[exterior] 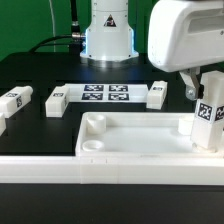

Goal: Assemble desk

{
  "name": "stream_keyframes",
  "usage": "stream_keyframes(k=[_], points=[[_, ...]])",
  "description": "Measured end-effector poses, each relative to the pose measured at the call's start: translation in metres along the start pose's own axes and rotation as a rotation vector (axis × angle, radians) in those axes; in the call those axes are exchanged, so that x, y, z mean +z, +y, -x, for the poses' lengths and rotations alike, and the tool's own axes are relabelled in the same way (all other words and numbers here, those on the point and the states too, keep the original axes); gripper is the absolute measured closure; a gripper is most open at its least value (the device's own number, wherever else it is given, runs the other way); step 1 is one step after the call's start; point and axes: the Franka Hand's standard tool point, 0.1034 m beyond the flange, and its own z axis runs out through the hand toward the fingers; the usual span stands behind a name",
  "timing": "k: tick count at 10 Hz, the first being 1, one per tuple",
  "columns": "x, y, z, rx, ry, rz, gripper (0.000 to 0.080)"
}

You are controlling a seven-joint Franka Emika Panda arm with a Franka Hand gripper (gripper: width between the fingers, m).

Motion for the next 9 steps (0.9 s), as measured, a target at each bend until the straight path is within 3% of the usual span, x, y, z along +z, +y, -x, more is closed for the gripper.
stream_keyframes(k=[1,2,3,4,7,9], points=[[0.0003,-0.0001,0.0001,-0.017,0.0,-0.001,0.028],[0.0005,-0.0002,0.0001,-0.017,-0.001,-0.001,0.028],[0.0005,-0.0002,0.0002,-0.017,-0.001,-0.001,0.0419],[0.0005,0.0,0.0002,-0.016,-0.001,-0.001,0.0511],[0.0006,0.0,0.0003,0.003,-0.001,-0.001,0.0511],[0.0008,0.0018,0.0003,0.229,0.013,-0.008,0.0511]])
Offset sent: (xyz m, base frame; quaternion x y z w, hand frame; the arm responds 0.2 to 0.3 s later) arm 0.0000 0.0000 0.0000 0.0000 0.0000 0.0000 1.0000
